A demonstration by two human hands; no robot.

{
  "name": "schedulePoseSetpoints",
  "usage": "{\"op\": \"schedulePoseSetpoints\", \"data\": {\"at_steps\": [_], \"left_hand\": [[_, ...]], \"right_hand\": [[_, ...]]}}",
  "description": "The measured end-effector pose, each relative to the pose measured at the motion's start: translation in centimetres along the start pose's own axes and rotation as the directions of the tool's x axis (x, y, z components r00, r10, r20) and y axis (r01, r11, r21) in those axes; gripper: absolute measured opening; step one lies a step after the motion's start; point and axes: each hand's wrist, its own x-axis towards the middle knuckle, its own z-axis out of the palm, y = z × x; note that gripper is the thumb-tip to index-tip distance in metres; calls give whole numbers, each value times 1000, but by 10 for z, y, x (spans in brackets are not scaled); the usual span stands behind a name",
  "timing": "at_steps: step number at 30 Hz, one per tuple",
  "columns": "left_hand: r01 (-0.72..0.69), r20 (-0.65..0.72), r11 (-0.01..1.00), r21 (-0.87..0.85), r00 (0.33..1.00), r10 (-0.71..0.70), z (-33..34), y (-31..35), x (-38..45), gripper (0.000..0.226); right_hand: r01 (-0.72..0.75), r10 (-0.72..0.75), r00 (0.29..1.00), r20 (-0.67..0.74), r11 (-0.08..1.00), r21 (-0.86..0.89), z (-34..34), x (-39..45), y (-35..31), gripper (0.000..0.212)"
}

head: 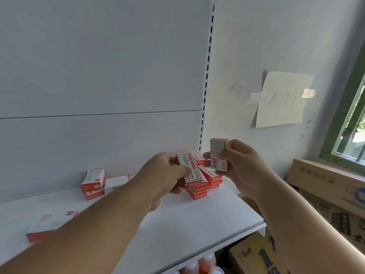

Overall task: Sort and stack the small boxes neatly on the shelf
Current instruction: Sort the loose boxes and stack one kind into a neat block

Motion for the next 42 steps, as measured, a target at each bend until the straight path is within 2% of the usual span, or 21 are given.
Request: {"op": "schedulePoseSetpoints", "data": {"at_steps": [2, 6, 8, 10, 11, 12, 15, 18, 21, 24, 26, 29, 33, 37, 42], "left_hand": [[18, -65, 999, 28, 998, -16, 15, -1, 13, 20], [24, -205, 987, 161, 979, 10, 31, -6, 30, 28], [50, -233, 975, 218, 972, 2, 34, -7, 34, 26], [75, -260, 966, 249, 966, -8, 36, -7, 38, 26], [81, -270, 965, 251, 963, -11, 37, -7, 40, 26], [88, -280, 964, 249, 960, -15, 39, -6, 42, 26], [111, -297, 957, 267, 955, -28, 43, -5, 46, 28], [137, -310, 933, 332, 950, -29, 48, -3, 50, 25], [162, -317, 862, 480, 948, -2, 50, -2, 51, 19], [203, -339, 716, 668, 940, 49, 51, -2, 52, 33], [209, -362, 663, 719, 927, 100, 52, -2, 51, 38], [186, -402, 685, 704, 900, 168, 47, -4, 45, 36], [154, -373, 696, 701, 912, 173, 21, -10, 25, 26], [128, -346, 691, 711, 920, 186, -21, -14, -3, 24], [152, -365, 671, 725, 912, 187, -92, -26, -30, 22]], "right_hand": [[-37, 35, 997, 71, 999, 24, -15, 10, 3, 11], [-114, 107, 978, 180, 993, 34, -33, 29, 10, 25], [-85, 106, 983, 150, 986, -144, -36, 38, 13, 23], [-13, 57, 993, 100, 918, -396, -38, 48, 16, 19], [13, 34, 995, 94, 884, -468, -40, 53, 17, 13], [33, 18, 995, 94, 860, -509, -41, 57, 19, 8], [77, -41, 996, 74, 809, -583, -46, 66, 25, 17], [106, -88, 994, 60, 762, -639, -46, 72, 31, 16], [145, -129, 988, 83, 616, -774, -43, 73, 36, 15], [186, -154, 979, 131, 428, -885, -39, 74, 36, 25], [207, -154, 975, 160, 361, -910, -37, 75, 34, 26], [258, -236, 956, 176, 386, -886, -34, 71, 29, 22], [352, -385, 905, 179, 445, -823, -8, 59, 23, 19], [466, -406, 867, 287, 462, -754, 47, 41, 22, 18], [505, -358, 858, 368, 463, -729, 116, 26, 29, 17]]}}
